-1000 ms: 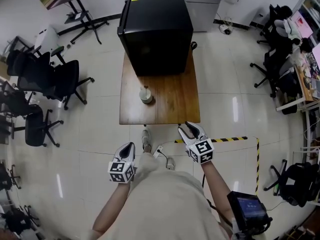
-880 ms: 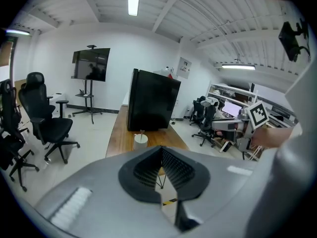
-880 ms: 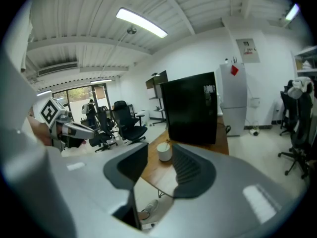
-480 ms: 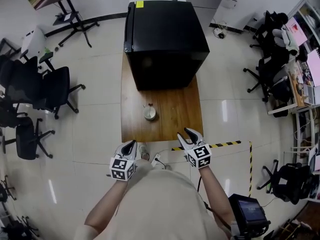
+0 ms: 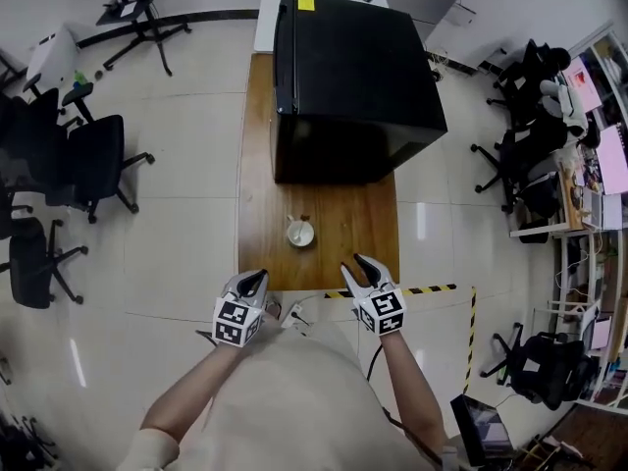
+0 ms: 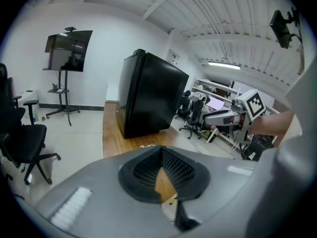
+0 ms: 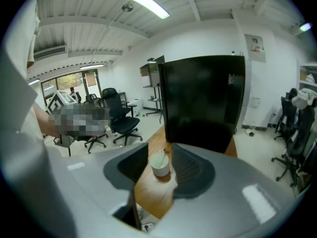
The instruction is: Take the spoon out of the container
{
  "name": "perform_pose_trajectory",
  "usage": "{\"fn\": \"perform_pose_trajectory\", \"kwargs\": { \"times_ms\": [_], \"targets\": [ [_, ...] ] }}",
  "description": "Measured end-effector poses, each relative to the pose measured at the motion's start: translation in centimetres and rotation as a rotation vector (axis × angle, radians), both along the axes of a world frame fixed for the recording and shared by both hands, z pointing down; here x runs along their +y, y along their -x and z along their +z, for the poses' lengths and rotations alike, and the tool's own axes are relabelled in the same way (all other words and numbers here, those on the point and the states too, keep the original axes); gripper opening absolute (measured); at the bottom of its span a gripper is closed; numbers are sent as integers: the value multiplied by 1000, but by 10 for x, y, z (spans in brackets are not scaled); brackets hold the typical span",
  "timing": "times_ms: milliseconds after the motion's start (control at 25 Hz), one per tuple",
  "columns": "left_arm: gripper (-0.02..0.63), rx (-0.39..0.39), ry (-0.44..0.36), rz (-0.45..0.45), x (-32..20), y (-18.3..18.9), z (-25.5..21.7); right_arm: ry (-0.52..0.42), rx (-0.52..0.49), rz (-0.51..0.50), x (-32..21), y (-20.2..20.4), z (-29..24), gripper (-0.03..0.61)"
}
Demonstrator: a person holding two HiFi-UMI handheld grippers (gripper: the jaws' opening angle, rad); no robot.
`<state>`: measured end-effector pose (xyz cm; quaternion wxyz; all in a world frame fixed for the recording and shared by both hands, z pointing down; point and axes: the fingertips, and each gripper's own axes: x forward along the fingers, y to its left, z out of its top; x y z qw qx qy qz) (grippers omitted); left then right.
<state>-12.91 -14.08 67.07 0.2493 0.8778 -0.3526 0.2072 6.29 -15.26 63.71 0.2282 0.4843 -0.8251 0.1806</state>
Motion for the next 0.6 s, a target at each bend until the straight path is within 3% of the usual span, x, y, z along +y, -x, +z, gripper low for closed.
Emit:
{"fn": "perform_pose_trajectory", "kwargs": {
  "times_ms": [360,600],
  "targets": [
    [-11,2,20,116,-11,-3,5,10,57,5,-30,15,9,147],
    [-11,-25,7,165,-24,-7,8,21,120,-92,-55,27,28,147]
  ]
}}
